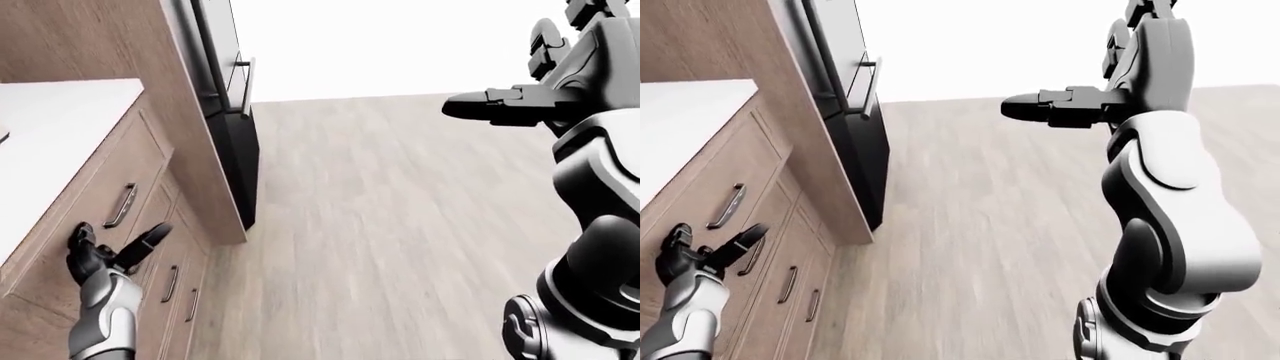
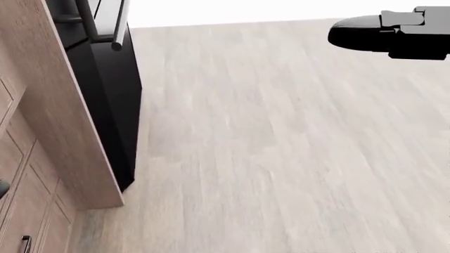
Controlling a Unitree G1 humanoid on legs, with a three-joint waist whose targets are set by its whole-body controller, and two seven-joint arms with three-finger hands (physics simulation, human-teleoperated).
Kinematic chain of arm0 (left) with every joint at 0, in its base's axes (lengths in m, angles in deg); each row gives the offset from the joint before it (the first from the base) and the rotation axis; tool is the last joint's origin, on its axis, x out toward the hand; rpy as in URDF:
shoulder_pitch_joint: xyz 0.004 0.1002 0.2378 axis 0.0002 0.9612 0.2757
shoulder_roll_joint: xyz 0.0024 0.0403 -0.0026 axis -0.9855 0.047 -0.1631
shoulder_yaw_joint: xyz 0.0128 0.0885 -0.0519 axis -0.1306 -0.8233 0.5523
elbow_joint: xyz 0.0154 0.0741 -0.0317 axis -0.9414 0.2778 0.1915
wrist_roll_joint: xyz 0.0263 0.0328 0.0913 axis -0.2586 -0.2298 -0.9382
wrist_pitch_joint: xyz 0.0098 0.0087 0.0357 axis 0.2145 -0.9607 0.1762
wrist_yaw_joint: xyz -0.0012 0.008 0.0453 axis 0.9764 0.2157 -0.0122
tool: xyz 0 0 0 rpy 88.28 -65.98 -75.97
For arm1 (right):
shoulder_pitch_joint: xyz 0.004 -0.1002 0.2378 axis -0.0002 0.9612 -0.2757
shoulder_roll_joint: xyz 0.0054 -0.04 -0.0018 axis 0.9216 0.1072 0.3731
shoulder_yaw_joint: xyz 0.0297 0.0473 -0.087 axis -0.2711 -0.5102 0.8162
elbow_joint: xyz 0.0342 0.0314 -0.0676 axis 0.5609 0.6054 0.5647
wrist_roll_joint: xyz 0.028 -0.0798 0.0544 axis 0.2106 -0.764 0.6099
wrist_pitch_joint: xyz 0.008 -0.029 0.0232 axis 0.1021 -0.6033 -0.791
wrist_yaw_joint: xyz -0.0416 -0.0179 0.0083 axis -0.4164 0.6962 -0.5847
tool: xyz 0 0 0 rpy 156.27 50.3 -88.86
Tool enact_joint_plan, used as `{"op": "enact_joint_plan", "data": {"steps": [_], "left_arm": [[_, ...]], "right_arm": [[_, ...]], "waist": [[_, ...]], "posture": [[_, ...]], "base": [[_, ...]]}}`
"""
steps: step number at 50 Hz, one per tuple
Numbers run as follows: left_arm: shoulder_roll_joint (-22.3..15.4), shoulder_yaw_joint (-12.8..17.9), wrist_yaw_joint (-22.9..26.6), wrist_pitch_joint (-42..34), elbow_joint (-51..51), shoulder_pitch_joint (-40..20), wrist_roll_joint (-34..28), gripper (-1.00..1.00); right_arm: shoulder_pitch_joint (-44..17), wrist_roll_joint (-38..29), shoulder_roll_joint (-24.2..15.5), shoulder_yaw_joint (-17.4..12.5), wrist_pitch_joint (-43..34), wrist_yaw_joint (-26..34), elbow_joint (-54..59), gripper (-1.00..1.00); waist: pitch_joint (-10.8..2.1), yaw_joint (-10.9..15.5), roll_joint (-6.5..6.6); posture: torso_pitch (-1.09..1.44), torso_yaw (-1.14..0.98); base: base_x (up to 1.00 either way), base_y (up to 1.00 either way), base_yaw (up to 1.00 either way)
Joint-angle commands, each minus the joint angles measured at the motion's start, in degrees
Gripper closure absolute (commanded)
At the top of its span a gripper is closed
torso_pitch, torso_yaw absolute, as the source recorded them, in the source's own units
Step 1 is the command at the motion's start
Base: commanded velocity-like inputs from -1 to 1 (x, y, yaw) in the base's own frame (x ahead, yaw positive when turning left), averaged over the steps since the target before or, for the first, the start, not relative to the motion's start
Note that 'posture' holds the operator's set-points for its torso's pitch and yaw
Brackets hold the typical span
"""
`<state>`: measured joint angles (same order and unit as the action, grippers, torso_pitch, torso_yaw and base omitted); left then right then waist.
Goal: Close the right drawer.
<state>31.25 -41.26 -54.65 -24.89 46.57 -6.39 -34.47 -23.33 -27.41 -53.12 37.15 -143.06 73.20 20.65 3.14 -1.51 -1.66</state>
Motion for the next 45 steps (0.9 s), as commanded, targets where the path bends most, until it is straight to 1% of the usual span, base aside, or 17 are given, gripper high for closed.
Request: {"op": "enact_joint_plan", "data": {"steps": [1, 12, 16, 20, 22, 27, 31, 37, 45], "left_arm": [[-3.65, 4.93, -3.45, 6.36, -1.36, -0.65, -1.01, -1.00], [-7.30, 6.68, -2.02, 9.60, 4.41, -0.36, 0.96, -1.00], [-7.97, 6.33, -0.48, 13.26, 10.00, -0.67, 1.07, -1.00], [-9.37, 5.65, 1.81, 19.39, 20.03, -1.87, 1.14, -1.00], [-10.75, 5.42, 3.59, 22.20, 25.77, -2.85, 2.13, -1.00], [-12.62, 4.20, 5.75, 26.54, 34.21, -3.16, 4.97, -1.00], [-14.34, 3.54, 5.09, 27.29, 35.16, -2.42, 6.84, -1.00], [-16.73, 3.72, 5.48, 28.00, 38.11, -2.15, 9.61, -1.00], [-17.74, 3.40, 5.35, 27.18, 38.01, -2.11, 11.38, -1.00]], "right_arm": [[-1.62, -0.30, -0.70, -0.52, 1.58, -0.16, -1.12, -1.00], [-2.10, -0.61, -0.48, -0.13, 1.06, -0.19, -1.38, -1.00], [-2.12, -0.76, -0.40, -0.15, 1.03, -0.06, -1.38, -1.00], [-2.04, -0.97, -0.46, -0.01, 1.01, 0.02, -1.34, -1.00], [-2.01, -1.14, -0.36, 0.12, 1.21, 0.11, -1.16, -1.00], [-1.85, -1.91, 0.02, 0.67, 2.03, 0.48, -0.43, -1.00], [-2.00, -2.20, 0.01, 0.44, 1.56, 0.75, -0.81, -1.00], [-2.06, -2.43, 0.08, 0.46, 1.52, 0.94, -0.79, -1.00], [-2.06, -2.77, 0.19, 0.48, 1.76, 1.19, -0.51, -1.00]], "waist": [[-1.56, 1.02, 0.71], [-1.35, 0.68, 1.09], [-1.27, 0.66, 1.21], [-1.28, 0.70, 1.43], [-1.27, 0.68, 1.57], [-1.34, 0.40, 2.08], [-1.41, -0.05, 2.46], [-1.25, -0.96, 2.66], [-1.22, -2.20, 2.81]], "posture": [[0.00, 0.00], [0.00, 0.00], [0.00, 0.00], [0.00, 0.00], [0.00, 0.00], [0.00, 0.00], [0.00, 0.00], [0.00, 0.00], [0.00, 0.00]], "base": [[0.00, 0.00, 0.00], [0.00, 0.00, 0.00], [0.00, 0.00, 0.00], [0.00, 0.00, 0.00], [0.00, 0.00, 0.00], [0.00, 0.00, 0.00], [0.00, 0.00, 0.00], [0.00, 0.00, 0.00], [0.00, 0.00, 0.00]]}}
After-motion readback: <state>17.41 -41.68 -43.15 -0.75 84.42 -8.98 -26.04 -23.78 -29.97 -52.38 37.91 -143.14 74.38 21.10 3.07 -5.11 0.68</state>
